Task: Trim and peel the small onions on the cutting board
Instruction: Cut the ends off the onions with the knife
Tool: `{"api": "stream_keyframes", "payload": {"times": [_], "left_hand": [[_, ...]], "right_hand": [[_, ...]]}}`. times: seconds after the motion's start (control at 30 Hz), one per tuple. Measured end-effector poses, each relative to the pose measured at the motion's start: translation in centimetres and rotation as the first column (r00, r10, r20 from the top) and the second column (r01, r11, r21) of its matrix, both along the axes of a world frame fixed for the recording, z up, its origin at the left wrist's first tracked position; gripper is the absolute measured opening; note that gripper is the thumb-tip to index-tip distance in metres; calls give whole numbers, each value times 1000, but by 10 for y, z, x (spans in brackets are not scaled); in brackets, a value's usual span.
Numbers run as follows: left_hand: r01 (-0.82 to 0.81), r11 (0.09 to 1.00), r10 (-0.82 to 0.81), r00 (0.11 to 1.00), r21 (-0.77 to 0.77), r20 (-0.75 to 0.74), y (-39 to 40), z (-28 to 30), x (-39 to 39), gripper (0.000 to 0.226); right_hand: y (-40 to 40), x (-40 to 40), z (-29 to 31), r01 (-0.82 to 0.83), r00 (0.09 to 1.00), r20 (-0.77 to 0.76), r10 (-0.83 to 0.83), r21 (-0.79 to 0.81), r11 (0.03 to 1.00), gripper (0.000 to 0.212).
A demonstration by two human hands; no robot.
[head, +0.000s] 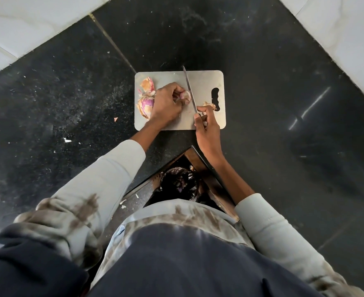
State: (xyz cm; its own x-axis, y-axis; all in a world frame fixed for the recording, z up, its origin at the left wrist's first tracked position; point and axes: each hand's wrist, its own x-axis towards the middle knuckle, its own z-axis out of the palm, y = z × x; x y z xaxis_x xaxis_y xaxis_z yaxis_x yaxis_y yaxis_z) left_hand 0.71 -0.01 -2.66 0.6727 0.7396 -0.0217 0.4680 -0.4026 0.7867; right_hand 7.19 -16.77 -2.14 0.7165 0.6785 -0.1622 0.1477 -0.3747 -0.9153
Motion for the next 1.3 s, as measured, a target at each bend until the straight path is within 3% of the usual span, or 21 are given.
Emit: {"api": "stream_keyframes", "payload": {"times": [0.83, 1.0, 1.3], "left_hand": [[10, 1000, -10, 1000, -6, 5, -2, 0, -1, 20], [37, 999, -38, 999, 29, 32, 3, -4, -1, 17], [66, 997, -66, 998, 52, 2, 2, -4, -1, 15]], "right_hand": [[7, -9, 4, -37, 988, 141, 60, -159, 987, 33], [21, -8, 10, -40, 992, 114, 54, -116, 992, 18], [10, -3, 15, -101, 987, 106, 120, -164, 981, 20]]}}
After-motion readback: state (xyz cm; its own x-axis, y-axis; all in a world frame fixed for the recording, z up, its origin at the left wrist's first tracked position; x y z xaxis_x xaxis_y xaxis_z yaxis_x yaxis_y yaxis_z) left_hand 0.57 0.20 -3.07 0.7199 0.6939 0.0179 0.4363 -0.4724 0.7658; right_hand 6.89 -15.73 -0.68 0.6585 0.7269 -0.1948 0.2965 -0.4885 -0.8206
